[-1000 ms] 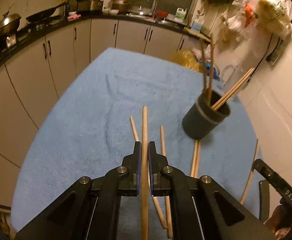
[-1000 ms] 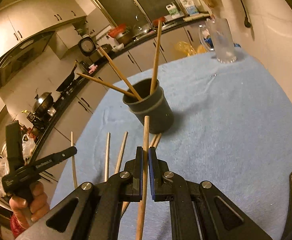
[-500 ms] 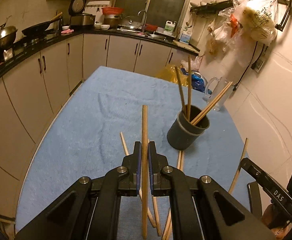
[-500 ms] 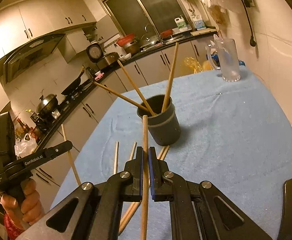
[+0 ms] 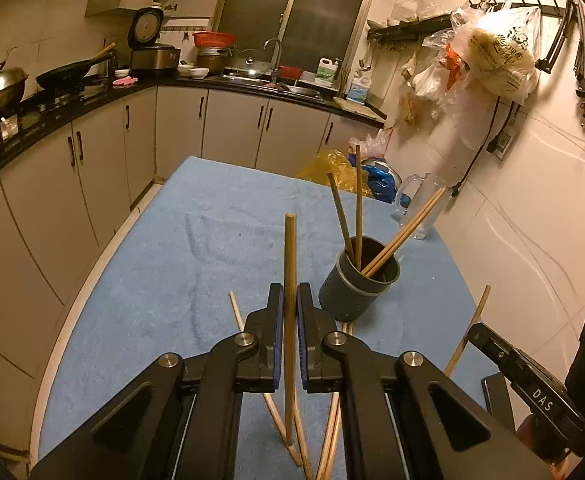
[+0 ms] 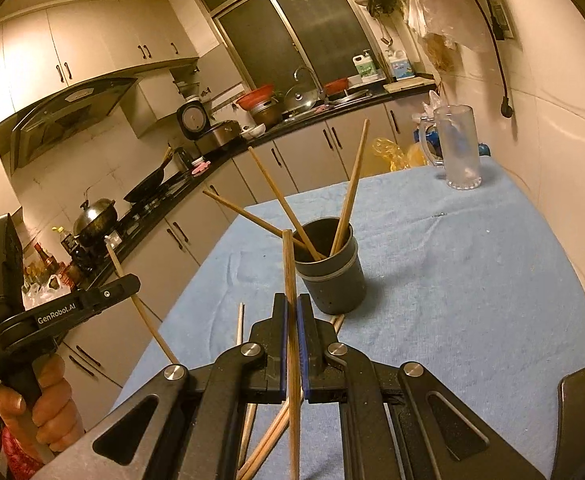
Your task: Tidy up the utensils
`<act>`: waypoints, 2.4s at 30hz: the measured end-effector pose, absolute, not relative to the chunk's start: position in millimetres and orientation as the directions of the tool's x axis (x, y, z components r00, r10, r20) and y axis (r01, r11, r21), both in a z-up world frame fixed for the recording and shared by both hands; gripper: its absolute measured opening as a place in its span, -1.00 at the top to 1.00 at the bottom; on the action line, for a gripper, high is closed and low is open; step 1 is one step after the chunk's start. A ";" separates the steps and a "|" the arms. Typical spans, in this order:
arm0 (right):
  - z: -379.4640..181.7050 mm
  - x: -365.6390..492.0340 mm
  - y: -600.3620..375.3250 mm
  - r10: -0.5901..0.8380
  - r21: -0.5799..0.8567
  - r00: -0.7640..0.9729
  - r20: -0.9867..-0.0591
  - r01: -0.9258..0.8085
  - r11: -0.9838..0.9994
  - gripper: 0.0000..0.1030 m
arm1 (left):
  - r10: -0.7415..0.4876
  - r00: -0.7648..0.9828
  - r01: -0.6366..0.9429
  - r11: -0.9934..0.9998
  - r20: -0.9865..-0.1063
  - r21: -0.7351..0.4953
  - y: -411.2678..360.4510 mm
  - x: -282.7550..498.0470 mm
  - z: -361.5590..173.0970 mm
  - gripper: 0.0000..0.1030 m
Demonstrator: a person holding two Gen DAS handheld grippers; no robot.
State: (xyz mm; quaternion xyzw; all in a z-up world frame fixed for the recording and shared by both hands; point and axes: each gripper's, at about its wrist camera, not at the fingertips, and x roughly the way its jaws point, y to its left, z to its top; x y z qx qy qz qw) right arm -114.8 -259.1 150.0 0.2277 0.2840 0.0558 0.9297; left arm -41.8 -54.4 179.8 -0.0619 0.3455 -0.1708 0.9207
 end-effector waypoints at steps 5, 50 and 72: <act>154.8 -114.6 -258.7 0.229 0.453 0.838 -0.495 0.024 0.891 0.91 | -0.368 0.708 0.281 0.930 -0.603 -0.237 -55.3 -39.2 188.0 0.89; 67.7 -8.0 -305.5 0.156 0.359 0.578 -0.801 0.255 0.898 0.89 | -0.415 0.711 0.347 0.909 -0.568 -0.229 -76.5 -33.2 212.1 0.88; 262.4 -50.3 -312.5 0.059 0.431 0.898 -0.436 0.152 0.890 0.91 | -0.447 0.740 0.407 0.893 -0.503 -0.194 -113.9 -5.2 272.3 0.88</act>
